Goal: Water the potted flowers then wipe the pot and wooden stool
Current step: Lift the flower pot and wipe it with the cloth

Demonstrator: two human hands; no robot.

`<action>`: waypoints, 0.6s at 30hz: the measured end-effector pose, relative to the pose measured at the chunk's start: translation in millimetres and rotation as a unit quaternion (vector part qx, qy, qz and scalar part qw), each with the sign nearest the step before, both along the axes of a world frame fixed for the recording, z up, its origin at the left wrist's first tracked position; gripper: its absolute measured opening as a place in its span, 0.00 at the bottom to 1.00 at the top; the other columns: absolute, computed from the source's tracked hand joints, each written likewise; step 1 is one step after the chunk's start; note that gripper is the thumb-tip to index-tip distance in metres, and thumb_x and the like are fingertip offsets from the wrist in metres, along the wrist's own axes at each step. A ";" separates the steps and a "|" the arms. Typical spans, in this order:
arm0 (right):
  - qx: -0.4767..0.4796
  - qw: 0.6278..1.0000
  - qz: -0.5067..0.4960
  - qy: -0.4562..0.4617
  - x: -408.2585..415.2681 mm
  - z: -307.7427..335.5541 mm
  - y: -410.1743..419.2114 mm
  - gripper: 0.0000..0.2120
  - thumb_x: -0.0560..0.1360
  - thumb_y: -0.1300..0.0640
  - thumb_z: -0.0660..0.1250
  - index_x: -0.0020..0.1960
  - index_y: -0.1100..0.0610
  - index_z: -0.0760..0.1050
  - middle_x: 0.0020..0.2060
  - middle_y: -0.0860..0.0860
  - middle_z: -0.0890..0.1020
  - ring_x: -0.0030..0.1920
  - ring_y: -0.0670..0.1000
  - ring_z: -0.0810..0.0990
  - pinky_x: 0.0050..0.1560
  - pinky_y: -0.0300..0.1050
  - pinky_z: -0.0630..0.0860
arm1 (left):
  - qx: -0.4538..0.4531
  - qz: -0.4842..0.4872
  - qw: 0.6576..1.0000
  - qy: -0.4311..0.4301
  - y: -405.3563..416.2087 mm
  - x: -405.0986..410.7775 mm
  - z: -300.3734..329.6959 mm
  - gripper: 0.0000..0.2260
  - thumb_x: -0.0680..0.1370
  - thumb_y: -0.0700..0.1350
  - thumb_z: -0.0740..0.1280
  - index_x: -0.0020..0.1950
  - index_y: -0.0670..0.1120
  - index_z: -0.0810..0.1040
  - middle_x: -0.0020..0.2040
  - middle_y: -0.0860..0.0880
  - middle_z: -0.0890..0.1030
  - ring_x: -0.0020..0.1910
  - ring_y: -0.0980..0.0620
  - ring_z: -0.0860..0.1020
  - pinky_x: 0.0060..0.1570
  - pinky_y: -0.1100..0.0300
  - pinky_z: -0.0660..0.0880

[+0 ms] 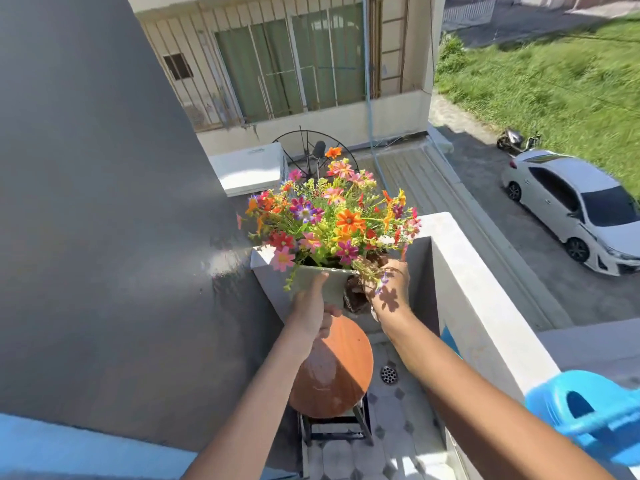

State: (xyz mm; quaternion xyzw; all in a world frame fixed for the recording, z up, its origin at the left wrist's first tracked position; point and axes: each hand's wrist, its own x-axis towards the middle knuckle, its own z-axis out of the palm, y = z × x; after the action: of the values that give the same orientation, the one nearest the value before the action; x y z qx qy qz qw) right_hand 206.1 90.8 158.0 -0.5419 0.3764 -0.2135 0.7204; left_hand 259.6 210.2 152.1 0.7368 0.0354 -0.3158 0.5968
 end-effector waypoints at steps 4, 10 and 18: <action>-0.006 1.000 0.004 0.017 -9.7 14.3 14.5 0.24 0.81 0.67 0.45 0.31 0.47 0.53 0.10 0.45 0.56 0.10 0.44 0.55 0.13 0.32 0.53 | -0.038 0.043 0.998 0.024 -9.3 0.4 0.7 0.19 0.79 0.58 0.57 0.41 0.43 0.74 0.32 0.45 0.68 0.22 0.52 0.58 0.23 0.63 0.53; -0.020 0.998 0.027 -0.043 -2.5 6.4 31.9 0.21 0.71 0.70 0.68 0.27 0.58 0.60 0.22 0.50 0.65 0.22 0.45 0.65 0.27 0.43 0.67 | 0.009 0.049 0.998 0.040 -7.4 2.1 -4.9 0.16 0.80 0.47 0.56 0.33 0.47 0.71 0.24 0.49 0.69 0.16 0.55 0.62 0.19 0.69 0.57; -0.163 0.985 0.044 -0.041 -2.6 5.5 36.3 0.13 0.74 0.56 0.62 0.31 0.53 0.70 0.31 0.51 0.75 0.32 0.52 0.76 0.36 0.46 0.74 | -0.015 0.050 0.997 0.052 5.2 5.1 18.4 0.16 0.82 0.52 0.57 0.52 0.42 0.77 0.41 0.40 0.78 0.27 0.51 0.70 0.22 0.64 0.62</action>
State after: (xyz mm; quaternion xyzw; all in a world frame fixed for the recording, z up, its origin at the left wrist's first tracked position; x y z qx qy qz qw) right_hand 203.5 127.1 163.5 -0.6591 0.2825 -0.2624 0.6457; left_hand 264.6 215.4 170.5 0.7073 0.0986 -0.3239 0.6205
